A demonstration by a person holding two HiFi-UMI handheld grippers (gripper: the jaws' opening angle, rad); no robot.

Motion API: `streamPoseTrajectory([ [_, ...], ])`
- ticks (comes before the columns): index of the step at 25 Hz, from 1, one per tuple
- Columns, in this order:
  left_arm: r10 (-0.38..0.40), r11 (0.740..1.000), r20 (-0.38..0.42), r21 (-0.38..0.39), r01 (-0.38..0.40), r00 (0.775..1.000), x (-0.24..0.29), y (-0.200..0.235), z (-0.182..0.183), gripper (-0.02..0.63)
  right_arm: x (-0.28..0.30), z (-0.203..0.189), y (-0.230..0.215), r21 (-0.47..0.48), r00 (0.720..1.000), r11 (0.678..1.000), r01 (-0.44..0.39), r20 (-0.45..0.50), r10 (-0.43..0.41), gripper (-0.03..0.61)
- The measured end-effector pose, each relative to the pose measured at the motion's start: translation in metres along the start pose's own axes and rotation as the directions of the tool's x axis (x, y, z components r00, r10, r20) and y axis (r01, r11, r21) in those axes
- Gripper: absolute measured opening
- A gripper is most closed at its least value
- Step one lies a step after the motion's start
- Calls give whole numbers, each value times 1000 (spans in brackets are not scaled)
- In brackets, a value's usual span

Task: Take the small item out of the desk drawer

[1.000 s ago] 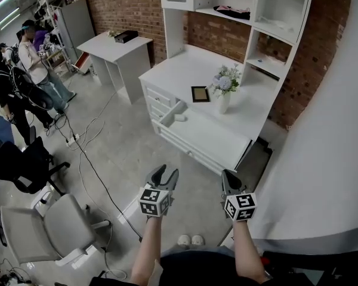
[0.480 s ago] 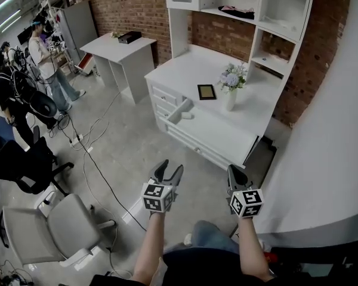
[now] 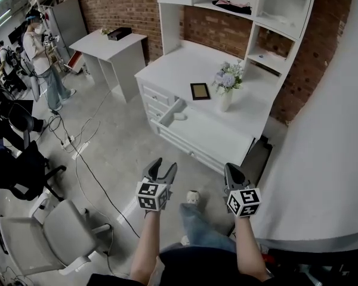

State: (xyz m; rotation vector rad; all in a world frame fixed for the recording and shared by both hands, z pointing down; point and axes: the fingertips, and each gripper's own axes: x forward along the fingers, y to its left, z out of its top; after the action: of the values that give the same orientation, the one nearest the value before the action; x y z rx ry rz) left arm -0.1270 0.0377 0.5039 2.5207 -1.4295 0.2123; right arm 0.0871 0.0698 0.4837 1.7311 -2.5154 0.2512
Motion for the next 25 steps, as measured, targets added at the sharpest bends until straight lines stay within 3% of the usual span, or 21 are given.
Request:
streamPoseTrajectory([
  [16,36,999,-65,-3,-36,997,159,96,18,218,199,-4,-55,22,993,996,-81,-80,82,-2],
  [25,52,999,-121,13,-51,991,274,150,33,222,324,-13,-78,55,970,986,-157,-178,164,-2],
])
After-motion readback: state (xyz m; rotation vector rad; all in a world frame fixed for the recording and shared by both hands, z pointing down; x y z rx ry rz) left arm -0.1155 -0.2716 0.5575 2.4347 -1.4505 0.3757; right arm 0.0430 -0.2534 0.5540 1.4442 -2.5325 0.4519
